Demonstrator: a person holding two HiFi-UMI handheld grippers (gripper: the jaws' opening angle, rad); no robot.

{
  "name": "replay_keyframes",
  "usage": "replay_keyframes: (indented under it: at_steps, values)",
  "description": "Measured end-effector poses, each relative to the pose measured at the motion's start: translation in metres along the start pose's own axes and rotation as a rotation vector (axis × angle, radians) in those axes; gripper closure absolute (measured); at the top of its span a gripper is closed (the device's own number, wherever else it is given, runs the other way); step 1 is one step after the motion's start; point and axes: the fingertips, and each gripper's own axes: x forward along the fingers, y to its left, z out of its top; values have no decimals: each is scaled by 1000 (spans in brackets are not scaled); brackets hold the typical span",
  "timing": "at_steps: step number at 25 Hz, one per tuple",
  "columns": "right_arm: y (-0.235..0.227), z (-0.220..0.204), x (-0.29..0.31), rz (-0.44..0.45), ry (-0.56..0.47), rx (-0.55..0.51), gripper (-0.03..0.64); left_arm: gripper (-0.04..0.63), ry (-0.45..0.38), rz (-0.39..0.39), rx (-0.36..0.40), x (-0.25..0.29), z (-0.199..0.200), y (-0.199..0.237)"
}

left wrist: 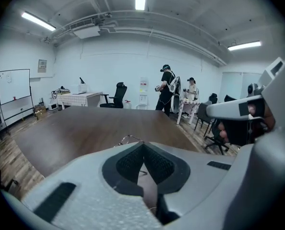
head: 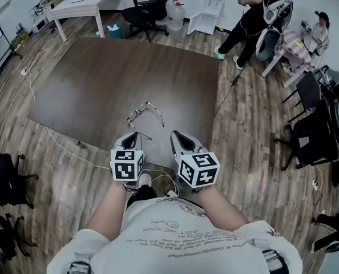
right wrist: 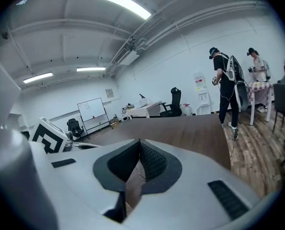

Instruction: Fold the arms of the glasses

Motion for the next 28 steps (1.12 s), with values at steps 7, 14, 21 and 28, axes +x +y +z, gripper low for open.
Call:
replay_keyframes:
  at_steps: [7, 14, 21, 28]
  values:
    - [-16, 2, 45, -55, 39, 26, 601, 581, 82, -19, 108, 52, 3, 39]
    - [-34, 1, 78, -87, 75, 32, 601, 580, 218, -48, 249, 113, -9, 69]
    - [-70, 1, 92, -189, 84, 98, 601, 488, 377, -131, 356, 171, -27, 85]
    - [-96, -15, 98, -281, 109, 164, 601, 485, 481, -203, 440, 211, -49, 88]
